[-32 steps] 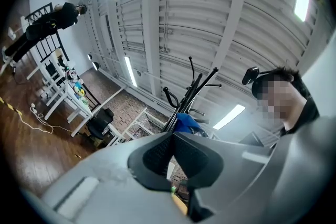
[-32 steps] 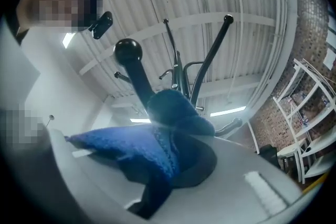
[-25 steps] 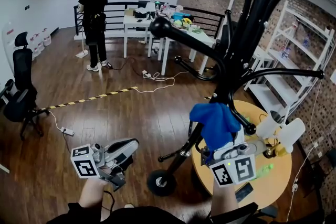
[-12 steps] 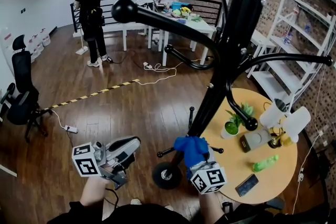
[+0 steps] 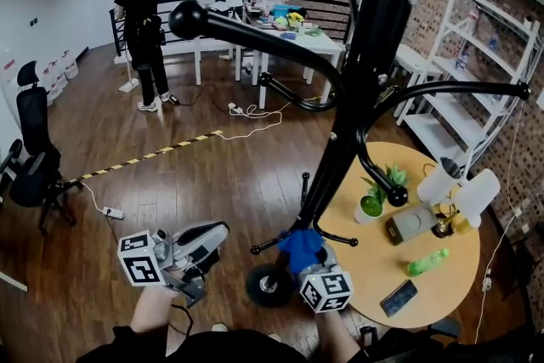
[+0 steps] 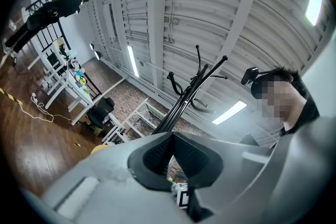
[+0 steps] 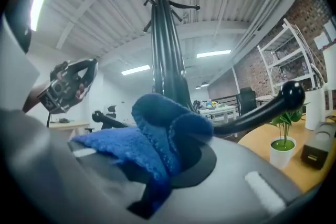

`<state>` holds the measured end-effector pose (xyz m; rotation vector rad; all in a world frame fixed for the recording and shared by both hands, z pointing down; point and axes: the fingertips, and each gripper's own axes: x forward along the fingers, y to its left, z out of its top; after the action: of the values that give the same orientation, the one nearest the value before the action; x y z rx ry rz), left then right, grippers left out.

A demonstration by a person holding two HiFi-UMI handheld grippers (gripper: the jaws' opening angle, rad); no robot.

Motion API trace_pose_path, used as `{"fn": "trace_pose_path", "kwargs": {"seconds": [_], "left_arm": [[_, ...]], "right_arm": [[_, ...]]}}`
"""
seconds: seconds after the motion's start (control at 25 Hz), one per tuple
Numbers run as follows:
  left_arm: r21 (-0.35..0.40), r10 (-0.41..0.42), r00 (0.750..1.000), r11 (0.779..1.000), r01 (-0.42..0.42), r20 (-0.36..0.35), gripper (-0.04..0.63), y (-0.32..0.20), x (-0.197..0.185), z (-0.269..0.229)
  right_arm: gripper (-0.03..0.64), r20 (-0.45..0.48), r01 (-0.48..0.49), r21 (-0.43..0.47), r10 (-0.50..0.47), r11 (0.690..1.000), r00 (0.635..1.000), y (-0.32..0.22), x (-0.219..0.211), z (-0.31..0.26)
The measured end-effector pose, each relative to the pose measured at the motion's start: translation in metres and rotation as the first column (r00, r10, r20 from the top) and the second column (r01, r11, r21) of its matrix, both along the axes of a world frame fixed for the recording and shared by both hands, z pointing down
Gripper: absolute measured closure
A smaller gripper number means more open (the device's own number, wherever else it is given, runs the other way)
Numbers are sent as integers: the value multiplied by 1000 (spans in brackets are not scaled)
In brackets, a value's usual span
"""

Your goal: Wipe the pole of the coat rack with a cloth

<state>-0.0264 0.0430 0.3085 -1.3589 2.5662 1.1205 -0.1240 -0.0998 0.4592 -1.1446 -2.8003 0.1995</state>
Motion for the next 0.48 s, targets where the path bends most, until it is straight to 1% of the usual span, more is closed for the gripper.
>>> {"fn": "trace_pose_path", "kwargs": {"seconds": [0.08, 0.24, 0.36, 0.48], "left_arm": [[-1, 6, 1000, 1000, -6, 3, 592, -3, 0, 1], [5, 4, 1000, 1000, -4, 13, 592, -2, 1, 1], [13, -12, 1000, 1000, 12, 18, 593, 5, 2, -1], [19, -29, 999, 999, 28, 27, 592, 9, 3, -2]], "right_arm": [[594, 21, 2, -55, -1, 998, 1000, -3, -1, -24], [594, 72, 8, -119, 1, 993, 997, -9, -4, -76], [594, 195, 22, -181, 14, 983, 981, -11, -2, -137], [594, 330, 50, -233, 31, 971, 943, -12, -2, -209]]}}
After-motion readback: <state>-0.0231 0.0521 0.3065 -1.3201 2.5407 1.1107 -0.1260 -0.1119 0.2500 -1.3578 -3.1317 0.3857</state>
